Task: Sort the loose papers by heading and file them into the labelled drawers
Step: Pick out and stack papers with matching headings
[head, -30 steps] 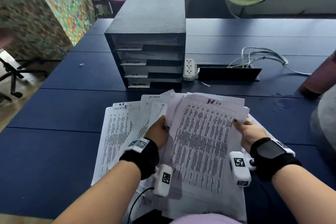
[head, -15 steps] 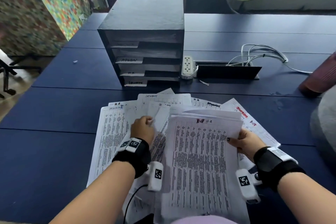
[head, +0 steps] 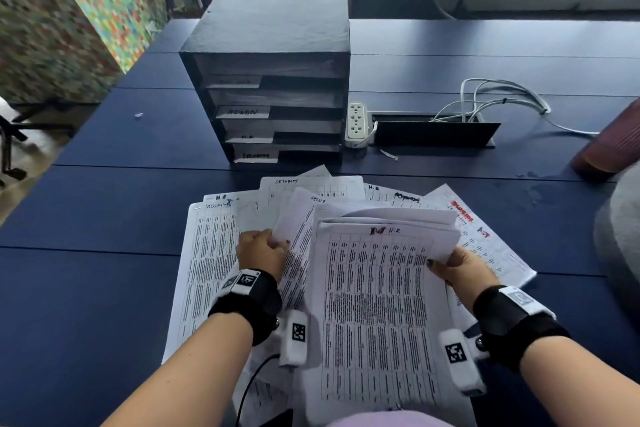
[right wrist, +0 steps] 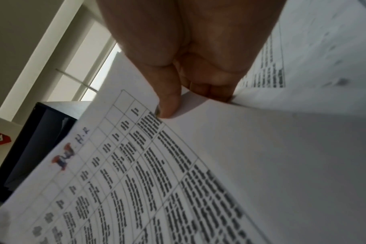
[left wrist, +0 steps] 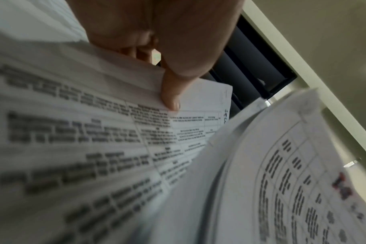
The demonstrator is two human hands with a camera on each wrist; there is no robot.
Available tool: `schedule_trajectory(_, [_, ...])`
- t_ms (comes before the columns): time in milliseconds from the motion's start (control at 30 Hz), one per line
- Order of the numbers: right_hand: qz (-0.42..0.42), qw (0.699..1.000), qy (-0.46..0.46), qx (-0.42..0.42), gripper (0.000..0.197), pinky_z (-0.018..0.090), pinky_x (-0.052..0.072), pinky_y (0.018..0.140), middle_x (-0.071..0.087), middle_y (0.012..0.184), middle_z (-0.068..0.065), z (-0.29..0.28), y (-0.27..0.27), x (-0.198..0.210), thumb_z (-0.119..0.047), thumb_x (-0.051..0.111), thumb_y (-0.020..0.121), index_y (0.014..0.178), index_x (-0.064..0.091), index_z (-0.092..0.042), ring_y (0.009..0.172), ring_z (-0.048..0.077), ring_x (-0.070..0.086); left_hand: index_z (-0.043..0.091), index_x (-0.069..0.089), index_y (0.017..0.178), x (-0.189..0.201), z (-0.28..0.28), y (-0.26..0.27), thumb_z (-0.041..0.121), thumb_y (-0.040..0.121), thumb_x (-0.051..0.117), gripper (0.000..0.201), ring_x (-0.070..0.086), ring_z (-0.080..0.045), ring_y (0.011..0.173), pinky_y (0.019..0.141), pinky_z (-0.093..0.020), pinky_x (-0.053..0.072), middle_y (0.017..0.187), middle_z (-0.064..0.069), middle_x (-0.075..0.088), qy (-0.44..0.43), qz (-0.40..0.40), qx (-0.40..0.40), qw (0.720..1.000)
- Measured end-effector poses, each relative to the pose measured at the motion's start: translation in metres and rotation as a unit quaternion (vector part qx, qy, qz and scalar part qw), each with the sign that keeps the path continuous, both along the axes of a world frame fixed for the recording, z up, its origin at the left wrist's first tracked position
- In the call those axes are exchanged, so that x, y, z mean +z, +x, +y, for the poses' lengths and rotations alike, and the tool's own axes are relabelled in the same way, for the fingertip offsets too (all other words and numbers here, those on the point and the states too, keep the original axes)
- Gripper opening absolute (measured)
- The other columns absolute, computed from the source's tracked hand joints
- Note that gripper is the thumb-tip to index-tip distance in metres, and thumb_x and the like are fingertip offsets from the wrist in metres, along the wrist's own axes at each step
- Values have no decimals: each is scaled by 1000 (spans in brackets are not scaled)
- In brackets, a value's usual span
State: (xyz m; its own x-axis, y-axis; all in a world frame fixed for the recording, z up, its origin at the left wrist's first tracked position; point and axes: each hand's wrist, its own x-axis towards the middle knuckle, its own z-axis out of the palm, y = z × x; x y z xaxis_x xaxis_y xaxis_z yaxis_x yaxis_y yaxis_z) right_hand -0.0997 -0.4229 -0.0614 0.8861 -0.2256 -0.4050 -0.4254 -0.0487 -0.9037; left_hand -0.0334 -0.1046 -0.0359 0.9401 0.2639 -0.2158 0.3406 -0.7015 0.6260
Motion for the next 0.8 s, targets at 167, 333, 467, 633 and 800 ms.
schedule_trajectory(167, [-10, 999, 39, -19, 33, 19, 55, 69, 73, 74, -6, 0, 3, -2, 10, 60, 79, 75, 71, -21, 70, 7, 67, 9, 55, 122, 13, -4, 0, 14, 84, 66, 40, 59, -24, 103, 89, -32, 49, 115, -7, 61, -134, -5, -32, 990])
schedule_trajectory(333, [-25, 998, 50, -15, 23, 17, 54, 68, 73, 72, -10, 1, 3, -3, 8, 62, 78, 89, 63, -12, 71, 8, 66, 0, 60, 112, 17, -27, -4, 40, 98, 41, 47, 56, -28, 101, 90, -32, 44, 120, -17, 57, -149, 35, -31, 988])
schedule_trajectory(467, [-18, 999, 34, -14, 27, 29, 50, 81, 72, 73, -10, 0, 3, -3, 13, 55, 82, 91, 61, -12, 78, 14, 65, -11, 58, 81, 15, -31, 0, 40, 97, 42, 56, 54, -32, 82, 74, -33, 40, 103, -32, 58, -121, 48, 0, 992])
schedule_trajectory(633, [-21, 999, 30, -7, 28, 27, 52, 77, 73, 73, -12, 1, 2, -3, 13, 55, 82, 93, 61, -12, 73, 8, 67, 23, 63, 66, 12, -14, 6, 45, 76, 67, 25, 51, -33, 103, 91, -39, 46, 110, -9, 56, -37, 76, 65, 994])
schedule_trajectory(800, [-24, 999, 42, -14, 21, 38, 50, 88, 73, 83, -2, 4, 1, 0, 2, 68, 77, 89, 64, -14, 87, 25, 63, 26, 43, 132, 13, 9, 6, 50, 72, 72, 70, 33, -32, 127, 104, -47, 31, 139, -10, 37, 57, 101, 38, 993])
